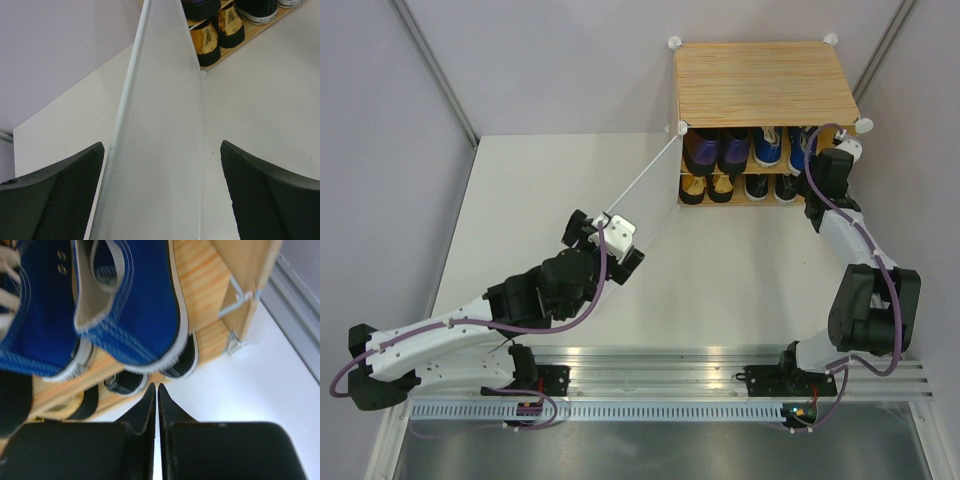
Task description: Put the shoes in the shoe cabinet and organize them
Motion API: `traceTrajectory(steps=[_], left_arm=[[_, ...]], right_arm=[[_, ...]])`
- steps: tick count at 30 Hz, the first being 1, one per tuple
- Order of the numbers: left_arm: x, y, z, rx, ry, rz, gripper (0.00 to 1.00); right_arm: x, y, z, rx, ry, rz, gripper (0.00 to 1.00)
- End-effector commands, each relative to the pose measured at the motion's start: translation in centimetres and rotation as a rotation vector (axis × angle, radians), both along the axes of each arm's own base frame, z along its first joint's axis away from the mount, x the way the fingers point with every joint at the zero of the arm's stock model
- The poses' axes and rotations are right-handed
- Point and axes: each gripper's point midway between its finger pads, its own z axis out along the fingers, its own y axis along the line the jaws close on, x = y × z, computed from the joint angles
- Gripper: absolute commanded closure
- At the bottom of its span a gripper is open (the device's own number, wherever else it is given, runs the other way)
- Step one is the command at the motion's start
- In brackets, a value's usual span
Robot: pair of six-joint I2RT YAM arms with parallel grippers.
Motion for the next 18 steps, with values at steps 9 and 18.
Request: traceTrajectory(steps=[9, 18], left_arm=[[0.1, 1.1, 2.6, -0.071, -0.047, 0.023, 0.00], [0.0, 1.0, 2.6, -0.076, -0.046, 0.015, 0.00]], right_arm=[[6.9, -3.1, 2.4, -0.034, -0.063, -0.042, 0.98], [6.2, -2.1, 2.4, 0.005, -0.066, 0.001, 0.97]])
